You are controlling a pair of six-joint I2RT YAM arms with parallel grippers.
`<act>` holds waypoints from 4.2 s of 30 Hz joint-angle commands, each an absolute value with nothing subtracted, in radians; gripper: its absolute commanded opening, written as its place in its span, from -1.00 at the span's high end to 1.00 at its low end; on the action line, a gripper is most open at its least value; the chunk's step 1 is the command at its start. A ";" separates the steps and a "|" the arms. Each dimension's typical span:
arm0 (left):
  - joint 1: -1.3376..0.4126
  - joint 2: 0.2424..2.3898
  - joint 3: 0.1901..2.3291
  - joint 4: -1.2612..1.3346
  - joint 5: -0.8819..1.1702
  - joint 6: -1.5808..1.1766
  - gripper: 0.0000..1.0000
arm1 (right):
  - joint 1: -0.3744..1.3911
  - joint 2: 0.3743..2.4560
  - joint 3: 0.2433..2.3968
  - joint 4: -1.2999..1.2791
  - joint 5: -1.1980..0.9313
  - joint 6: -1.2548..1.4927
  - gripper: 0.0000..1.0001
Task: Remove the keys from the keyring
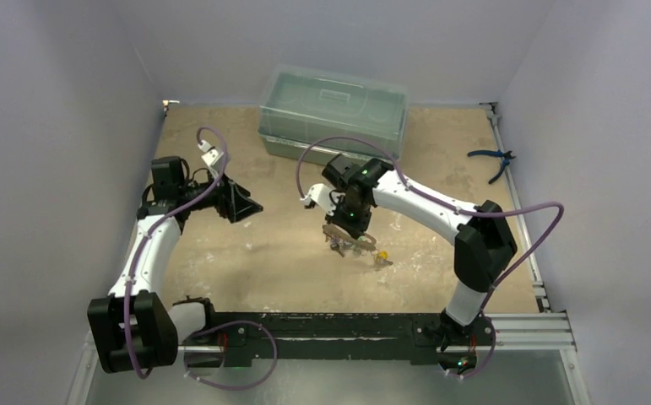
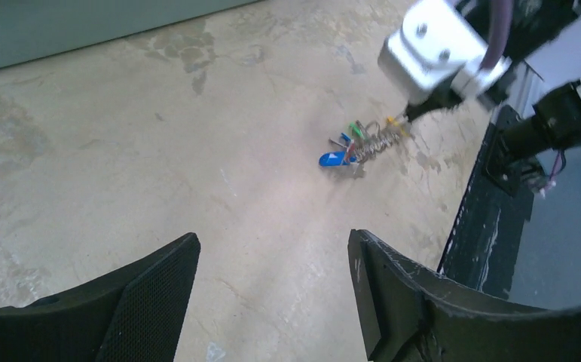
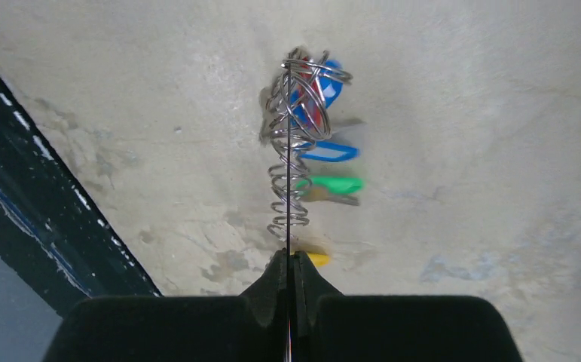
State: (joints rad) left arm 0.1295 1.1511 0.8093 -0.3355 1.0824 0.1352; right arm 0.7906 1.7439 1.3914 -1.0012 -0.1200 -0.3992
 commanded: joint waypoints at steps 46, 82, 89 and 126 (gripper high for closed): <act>-0.524 0.992 0.982 -1.179 1.082 1.844 -0.47 | 0.974 1.734 1.738 -1.261 -0.637 -0.851 1.00; -0.529 0.725 0.675 -0.398 0.942 0.733 0.16 | 0.884 1.484 1.544 -1.119 -0.645 -0.787 1.00; -0.529 0.712 0.602 -0.321 0.990 0.624 -0.01 | 0.882 1.459 1.540 -1.065 -0.664 -0.741 1.00; -0.529 0.705 0.607 -0.339 0.975 0.523 1.00 | 0.785 1.450 1.466 -1.045 -0.697 -0.760 1.00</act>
